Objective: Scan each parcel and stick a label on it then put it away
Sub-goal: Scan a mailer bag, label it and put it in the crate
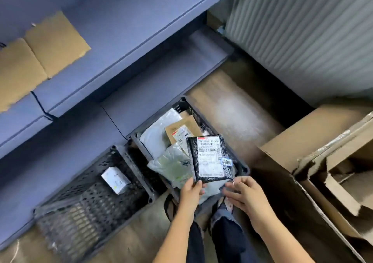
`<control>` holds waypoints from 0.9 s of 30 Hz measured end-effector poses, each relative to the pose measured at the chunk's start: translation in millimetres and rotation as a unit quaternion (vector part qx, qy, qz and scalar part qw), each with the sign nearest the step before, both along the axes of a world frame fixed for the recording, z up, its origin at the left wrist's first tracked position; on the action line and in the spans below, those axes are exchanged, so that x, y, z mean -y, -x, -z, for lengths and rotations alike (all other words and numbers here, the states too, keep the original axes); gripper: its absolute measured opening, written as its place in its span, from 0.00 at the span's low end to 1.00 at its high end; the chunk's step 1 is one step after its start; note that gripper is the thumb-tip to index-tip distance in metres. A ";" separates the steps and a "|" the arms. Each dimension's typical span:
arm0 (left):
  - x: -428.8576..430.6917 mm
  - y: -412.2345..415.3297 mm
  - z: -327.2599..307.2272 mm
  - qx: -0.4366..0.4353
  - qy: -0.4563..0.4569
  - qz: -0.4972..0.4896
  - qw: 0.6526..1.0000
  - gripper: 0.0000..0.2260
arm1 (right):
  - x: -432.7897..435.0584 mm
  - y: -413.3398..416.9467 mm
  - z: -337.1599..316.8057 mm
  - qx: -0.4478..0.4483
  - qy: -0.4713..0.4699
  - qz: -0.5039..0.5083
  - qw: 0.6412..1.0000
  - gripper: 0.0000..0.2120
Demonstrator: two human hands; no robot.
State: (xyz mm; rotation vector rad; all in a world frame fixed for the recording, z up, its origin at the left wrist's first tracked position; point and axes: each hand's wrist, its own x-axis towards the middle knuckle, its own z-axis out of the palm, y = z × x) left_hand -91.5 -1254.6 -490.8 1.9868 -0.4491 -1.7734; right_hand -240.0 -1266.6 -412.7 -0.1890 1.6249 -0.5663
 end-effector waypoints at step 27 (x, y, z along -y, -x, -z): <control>-3.4 47.8 154.4 0.079 -0.092 0.298 0.947 0.07 | -19.0 -0.7 172.5 0.006 -0.061 0.045 0.997 0.09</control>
